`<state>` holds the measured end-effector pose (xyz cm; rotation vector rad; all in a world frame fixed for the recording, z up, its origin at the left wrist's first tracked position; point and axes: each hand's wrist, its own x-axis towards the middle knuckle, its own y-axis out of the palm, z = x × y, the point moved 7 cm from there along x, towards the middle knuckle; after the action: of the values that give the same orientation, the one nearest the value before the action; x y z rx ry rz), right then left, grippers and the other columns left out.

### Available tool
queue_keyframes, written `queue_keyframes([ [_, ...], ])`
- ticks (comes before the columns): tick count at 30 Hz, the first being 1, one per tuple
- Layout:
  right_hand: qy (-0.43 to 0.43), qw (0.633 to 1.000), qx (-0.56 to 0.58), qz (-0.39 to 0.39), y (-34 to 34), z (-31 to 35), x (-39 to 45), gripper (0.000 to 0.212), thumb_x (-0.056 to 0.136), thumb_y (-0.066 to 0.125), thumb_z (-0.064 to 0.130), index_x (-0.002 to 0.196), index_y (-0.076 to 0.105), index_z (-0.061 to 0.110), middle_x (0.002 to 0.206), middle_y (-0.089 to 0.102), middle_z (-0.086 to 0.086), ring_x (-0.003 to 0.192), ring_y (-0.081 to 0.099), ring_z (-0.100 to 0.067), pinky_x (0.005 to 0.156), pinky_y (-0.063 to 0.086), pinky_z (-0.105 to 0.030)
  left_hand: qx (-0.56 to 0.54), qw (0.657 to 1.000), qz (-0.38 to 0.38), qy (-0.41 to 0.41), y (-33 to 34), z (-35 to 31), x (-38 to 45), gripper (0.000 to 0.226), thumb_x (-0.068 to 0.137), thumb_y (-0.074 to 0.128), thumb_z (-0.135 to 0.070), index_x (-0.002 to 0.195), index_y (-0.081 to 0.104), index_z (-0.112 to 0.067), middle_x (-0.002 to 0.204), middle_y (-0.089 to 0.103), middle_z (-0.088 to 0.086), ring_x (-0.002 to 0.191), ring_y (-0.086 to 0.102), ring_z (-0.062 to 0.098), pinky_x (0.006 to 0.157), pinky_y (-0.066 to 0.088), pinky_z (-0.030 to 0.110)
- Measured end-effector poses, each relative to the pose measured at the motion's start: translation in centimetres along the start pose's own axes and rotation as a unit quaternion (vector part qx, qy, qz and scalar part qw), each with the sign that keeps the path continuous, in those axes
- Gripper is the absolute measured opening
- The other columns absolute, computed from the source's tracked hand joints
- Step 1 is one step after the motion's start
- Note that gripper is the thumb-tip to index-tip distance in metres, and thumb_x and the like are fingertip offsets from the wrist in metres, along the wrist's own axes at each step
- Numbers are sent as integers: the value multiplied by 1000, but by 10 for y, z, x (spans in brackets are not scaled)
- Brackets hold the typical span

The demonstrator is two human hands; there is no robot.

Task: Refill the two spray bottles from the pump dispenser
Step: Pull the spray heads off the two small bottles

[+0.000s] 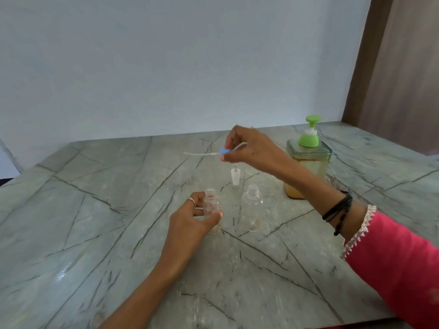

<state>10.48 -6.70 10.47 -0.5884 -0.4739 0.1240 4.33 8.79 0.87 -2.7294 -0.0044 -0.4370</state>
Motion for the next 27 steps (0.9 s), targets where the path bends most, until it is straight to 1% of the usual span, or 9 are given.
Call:
queue_keyframes([
  [3, 19, 996, -90, 10, 15, -16, -2, 20, 78, 75, 21, 81, 59, 9, 75, 69, -5, 60, 63, -9, 52, 46, -11, 8, 1000, -5, 4, -1, 1, 1, 30, 78, 73, -22, 95, 56, -39, 94, 63, -18, 86, 61, -2, 60, 44, 1],
  [6, 64, 989, -125, 39, 24, -35, -1, 21, 76, 76, 22, 78, 62, 7, 76, 71, -12, 59, 63, -16, 62, 54, -30, 16, 1000, -16, 4, -2, 4, 2, 31, 77, 74, -22, 101, 57, -32, 94, 65, -14, 86, 61, 0, 63, 46, 3],
  [9, 89, 982, -154, 64, 25, -48, 0, 26, 74, 78, 26, 81, 65, 4, 74, 69, -11, 63, 61, -18, 71, 55, -36, 24, 1000, -16, 6, -2, 5, 3, 34, 78, 73, -24, 105, 55, -30, 95, 63, -14, 87, 60, -1, 63, 44, 0],
  [12, 103, 981, -151, 68, 23, -57, -2, 28, 71, 81, 27, 81, 67, 4, 72, 69, -8, 74, 67, -27, 67, 52, -33, 35, 999, -21, 8, -2, 5, 5, 35, 78, 74, -26, 107, 55, -30, 98, 63, -12, 88, 59, -2, 64, 44, -1],
  [14, 112, 980, -151, 69, 23, -63, -3, 27, 71, 81, 26, 82, 69, 4, 71, 65, -2, 77, 65, -23, 61, 45, -25, 41, 999, -23, 10, -2, 5, 5, 36, 77, 74, -27, 108, 54, -31, 100, 63, -11, 87, 59, -1, 65, 45, 0],
  [17, 130, 975, -159, 85, 28, -73, -7, 24, 73, 79, 25, 83, 68, 6, 79, 63, 0, 71, 57, -12, 55, 38, -17, 49, 998, -22, 10, -2, 5, 4, 38, 77, 74, -28, 109, 53, -31, 104, 63, -9, 90, 61, 4, 64, 45, 4],
  [20, 139, 972, -166, 92, 32, -82, -9, 19, 77, 75, 23, 86, 67, 9, 88, 65, -3, 77, 57, -14, 55, 36, -15, 53, 998, -24, 7, -2, 5, 3, 40, 77, 73, -29, 113, 54, -29, 106, 62, -9, 90, 59, 2, 63, 43, 3],
  [23, 140, 970, -182, 85, 35, -88, -9, 24, 79, 73, 25, 93, 68, 6, 98, 67, -7, 82, 56, -15, 55, 36, -12, 58, 998, -26, 10, -3, 4, 4, 44, 78, 73, -28, 117, 54, -24, 107, 60, -9, 90, 58, 3, 62, 43, 1],
  [27, 141, 966, -204, 74, 37, -91, -8, 27, 80, 74, 28, 95, 68, 7, 102, 68, -8, 80, 54, -13, 54, 34, -10, 47, 999, -27, 2, -3, 5, 3, 43, 78, 72, -26, 117, 53, -25, 110, 60, -8, 93, 58, 6, 62, 43, -1],
])
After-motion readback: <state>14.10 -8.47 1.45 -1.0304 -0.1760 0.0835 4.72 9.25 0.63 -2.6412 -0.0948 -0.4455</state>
